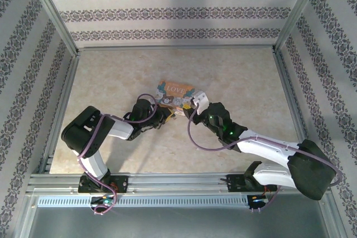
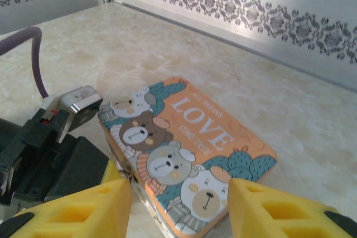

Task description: Unlock the padlock with the key

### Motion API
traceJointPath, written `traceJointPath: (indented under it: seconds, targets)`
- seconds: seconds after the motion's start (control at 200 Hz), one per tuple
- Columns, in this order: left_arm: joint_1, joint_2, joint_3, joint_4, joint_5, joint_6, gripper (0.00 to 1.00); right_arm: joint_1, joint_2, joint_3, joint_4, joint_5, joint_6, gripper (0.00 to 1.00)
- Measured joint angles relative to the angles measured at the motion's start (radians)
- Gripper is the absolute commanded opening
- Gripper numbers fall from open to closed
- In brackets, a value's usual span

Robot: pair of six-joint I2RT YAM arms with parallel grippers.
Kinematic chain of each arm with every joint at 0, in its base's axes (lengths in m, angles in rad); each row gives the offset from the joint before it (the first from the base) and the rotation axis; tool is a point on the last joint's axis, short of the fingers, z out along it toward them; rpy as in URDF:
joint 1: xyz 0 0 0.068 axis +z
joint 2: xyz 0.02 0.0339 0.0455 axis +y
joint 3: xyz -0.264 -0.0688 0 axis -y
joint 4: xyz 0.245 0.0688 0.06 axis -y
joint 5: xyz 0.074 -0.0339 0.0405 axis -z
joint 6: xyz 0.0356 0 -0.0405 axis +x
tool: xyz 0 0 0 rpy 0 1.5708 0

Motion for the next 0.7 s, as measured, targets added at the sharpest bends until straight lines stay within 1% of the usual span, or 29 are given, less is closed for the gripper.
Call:
traceJointPath:
  seconds: [0.035,0.15,0.285,0.36,0.45,0.555,0.61,0.7]
  targets:
    - [0.0,0.007,-0.001,0.014,0.001,0.0,0.16,-0.007,-0.005,-0.004,-0.007,-0.002,0.013,0.5]
    - [0.0,0.01,-0.007,0.026,0.0,0.002,0.3,-0.031,-0.021,-0.008,-0.039,-0.012,0.053,0.54]
    - [0.0,-0.044,-0.026,-0.035,-0.012,0.027,0.46,-0.058,-0.05,-0.008,-0.076,-0.027,0.095,0.59]
    - [0.0,-0.112,-0.031,-0.089,-0.023,0.051,0.52,-0.073,-0.069,-0.007,-0.102,-0.037,0.118,0.62]
    - [0.0,-0.2,-0.035,-0.143,-0.04,0.071,0.56,-0.099,-0.09,-0.003,-0.138,-0.055,0.148,0.66]
    - [0.0,-0.301,-0.045,-0.22,-0.067,0.101,0.61,-0.138,-0.108,0.014,-0.186,-0.084,0.205,0.73]
    - [0.0,-0.357,-0.046,-0.286,-0.086,0.136,0.65,-0.165,-0.117,0.02,-0.201,-0.105,0.248,0.78]
    - [0.01,-0.457,-0.034,-0.437,-0.124,0.22,0.75,-0.216,-0.129,0.025,-0.221,-0.153,0.327,0.84]
